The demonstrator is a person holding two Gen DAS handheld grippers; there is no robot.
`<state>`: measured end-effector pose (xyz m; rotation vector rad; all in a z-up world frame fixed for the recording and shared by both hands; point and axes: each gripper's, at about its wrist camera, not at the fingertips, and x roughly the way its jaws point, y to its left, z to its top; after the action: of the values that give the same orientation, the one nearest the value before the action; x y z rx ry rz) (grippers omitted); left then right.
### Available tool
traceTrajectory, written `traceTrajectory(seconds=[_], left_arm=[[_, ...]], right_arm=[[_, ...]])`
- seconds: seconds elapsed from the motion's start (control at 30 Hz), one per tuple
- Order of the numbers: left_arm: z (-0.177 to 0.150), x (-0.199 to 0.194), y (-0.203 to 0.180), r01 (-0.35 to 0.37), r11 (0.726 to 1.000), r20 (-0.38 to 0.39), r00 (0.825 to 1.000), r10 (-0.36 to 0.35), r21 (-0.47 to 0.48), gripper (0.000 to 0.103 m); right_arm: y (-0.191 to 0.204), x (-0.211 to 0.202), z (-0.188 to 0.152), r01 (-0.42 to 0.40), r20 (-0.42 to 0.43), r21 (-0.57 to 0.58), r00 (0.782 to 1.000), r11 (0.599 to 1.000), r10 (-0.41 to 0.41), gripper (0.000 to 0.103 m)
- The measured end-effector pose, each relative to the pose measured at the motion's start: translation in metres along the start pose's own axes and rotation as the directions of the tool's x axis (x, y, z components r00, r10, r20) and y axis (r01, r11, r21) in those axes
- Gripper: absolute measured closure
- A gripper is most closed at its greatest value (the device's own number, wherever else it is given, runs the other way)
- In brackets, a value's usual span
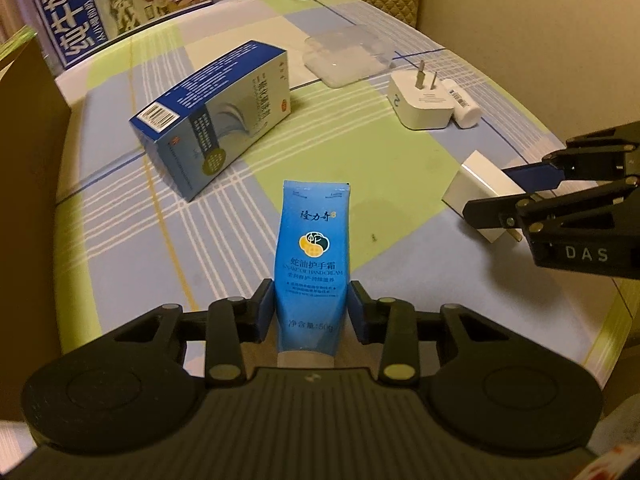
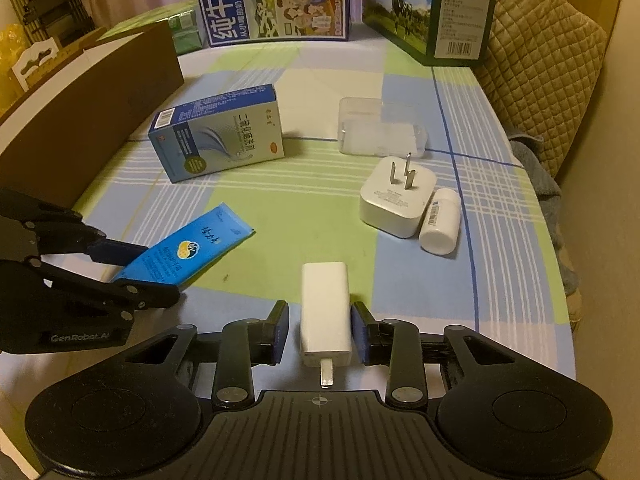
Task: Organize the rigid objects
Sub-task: 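Lift the tube and charger and carry both toward the cardboard box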
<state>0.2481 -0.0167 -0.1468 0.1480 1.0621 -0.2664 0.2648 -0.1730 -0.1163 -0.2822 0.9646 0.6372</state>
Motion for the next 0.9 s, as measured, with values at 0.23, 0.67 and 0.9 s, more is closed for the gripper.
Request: traceTrajectory(seconds=[0.23,0.67,0.9], left_arm=[[-0.006,-0.011,0.005,0.006,0.999,0.011,1.0,-0.006,-0.047,0.07],[-0.005,-0.049,0.008,0.013,0.995,0.094,0.996,-0.004,-0.094,0.07],[-0.005,-0.079,0.017,0.01,0.991,0.157,0.988,0.011,-0.134,0.07]], right_arm=[[0.002,-0.002,0.0,0.0,-0.006,-0.028,1.0,1.0,0.0,0.081],[0.011,-0.024,0.006,-0.022,0.036,-0.041,0.999,0.999,0.023,0.081],[0.025,-0.041,0.019,-0.062,0.074,-0.052,0.995,0.997,0.066,0.081]])
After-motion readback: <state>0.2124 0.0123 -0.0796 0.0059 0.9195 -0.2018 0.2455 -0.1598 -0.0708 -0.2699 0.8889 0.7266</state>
